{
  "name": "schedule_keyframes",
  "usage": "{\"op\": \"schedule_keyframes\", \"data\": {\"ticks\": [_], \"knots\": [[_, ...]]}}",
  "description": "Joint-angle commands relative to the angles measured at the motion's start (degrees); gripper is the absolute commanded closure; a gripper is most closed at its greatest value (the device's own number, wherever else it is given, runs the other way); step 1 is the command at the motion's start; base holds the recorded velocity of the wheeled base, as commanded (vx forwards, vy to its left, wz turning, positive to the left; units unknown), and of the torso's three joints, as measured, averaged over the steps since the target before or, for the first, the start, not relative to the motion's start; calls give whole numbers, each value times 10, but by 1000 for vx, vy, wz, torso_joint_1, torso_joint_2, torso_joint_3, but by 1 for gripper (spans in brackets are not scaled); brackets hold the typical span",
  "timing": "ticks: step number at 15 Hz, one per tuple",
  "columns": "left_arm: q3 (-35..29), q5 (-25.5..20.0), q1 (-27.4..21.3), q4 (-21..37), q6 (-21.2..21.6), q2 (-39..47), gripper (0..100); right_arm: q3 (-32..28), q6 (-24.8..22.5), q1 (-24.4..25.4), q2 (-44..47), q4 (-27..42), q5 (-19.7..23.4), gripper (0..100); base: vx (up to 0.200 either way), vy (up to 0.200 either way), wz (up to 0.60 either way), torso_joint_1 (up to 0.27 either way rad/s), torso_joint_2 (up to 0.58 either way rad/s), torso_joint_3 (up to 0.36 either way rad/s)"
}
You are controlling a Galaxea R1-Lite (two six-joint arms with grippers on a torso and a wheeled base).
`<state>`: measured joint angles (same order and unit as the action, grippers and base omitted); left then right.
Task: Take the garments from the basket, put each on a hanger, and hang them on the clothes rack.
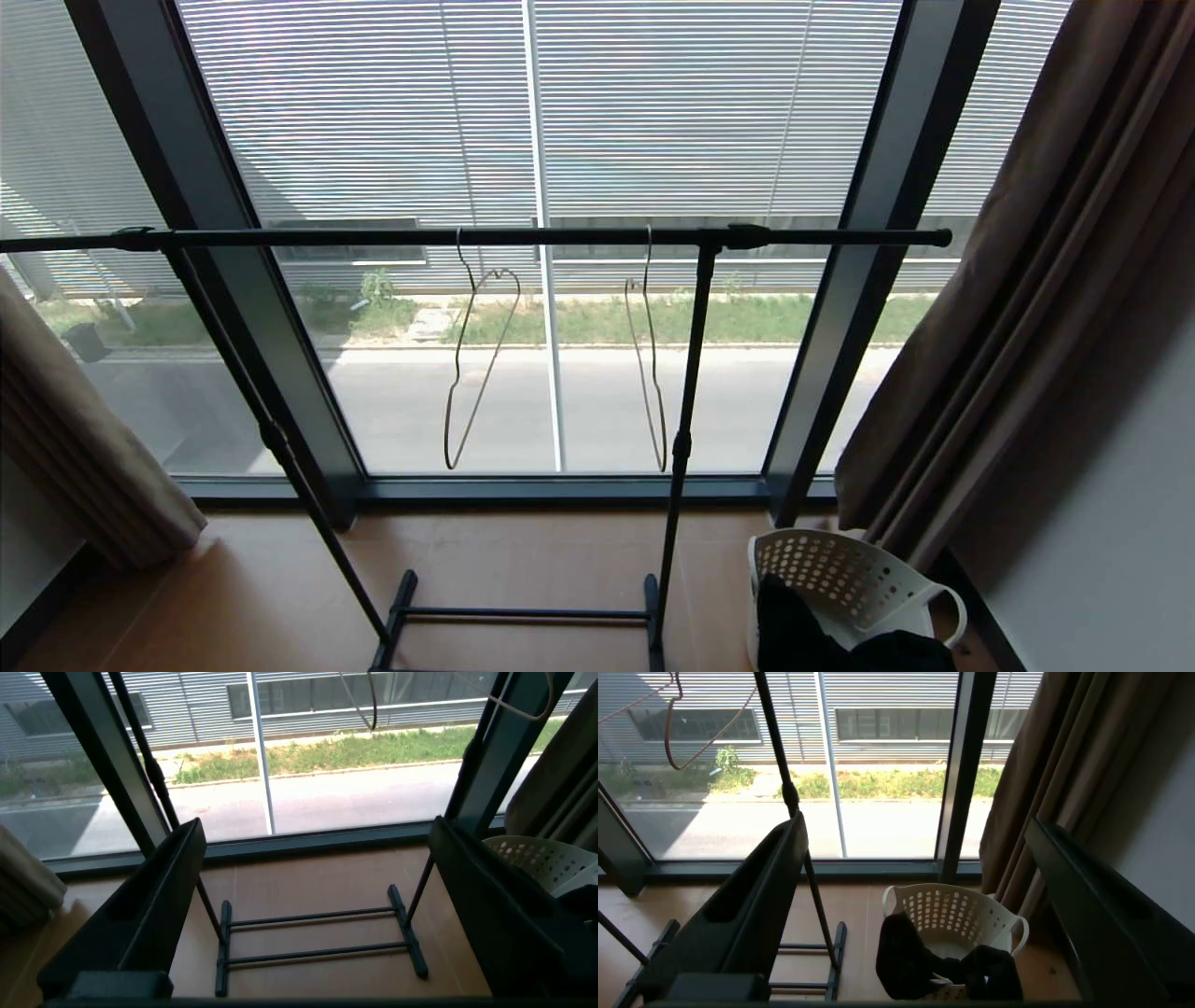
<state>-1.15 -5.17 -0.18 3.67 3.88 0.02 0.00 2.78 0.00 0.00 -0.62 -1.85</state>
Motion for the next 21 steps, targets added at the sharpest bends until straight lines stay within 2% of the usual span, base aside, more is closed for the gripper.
{"op": "schedule_keyframes", "data": {"ticks": [1, 15, 17, 19, 21], "knots": [[0, 0, 0, 0, 0, 0, 0, 0, 0, 0, 1, 0, 0, 0, 0, 0, 0, 0, 0, 0], [0, 0, 0, 0, 0, 0, 0, 0, -1, 1, 3, 1, 0, 0, 0, 0, 0, 0, 0, 0], [1, -5, 0, 1, 6, 0, 0, 0, -1, 10, 32, 1, 0, 0, 0, 0, 0, 0, 0, 0], [0, -18, 0, 1, 17, 1, 0, 0, -1, 11, 30, 1, 0, 0, 0, 0, 0, 0, 0, 0], [1, -12, 0, 0, 15, 0, 0, 0, -1, 6, 9, 1, 0, 0, 0, 0, 0, 0, 0, 0]]}}
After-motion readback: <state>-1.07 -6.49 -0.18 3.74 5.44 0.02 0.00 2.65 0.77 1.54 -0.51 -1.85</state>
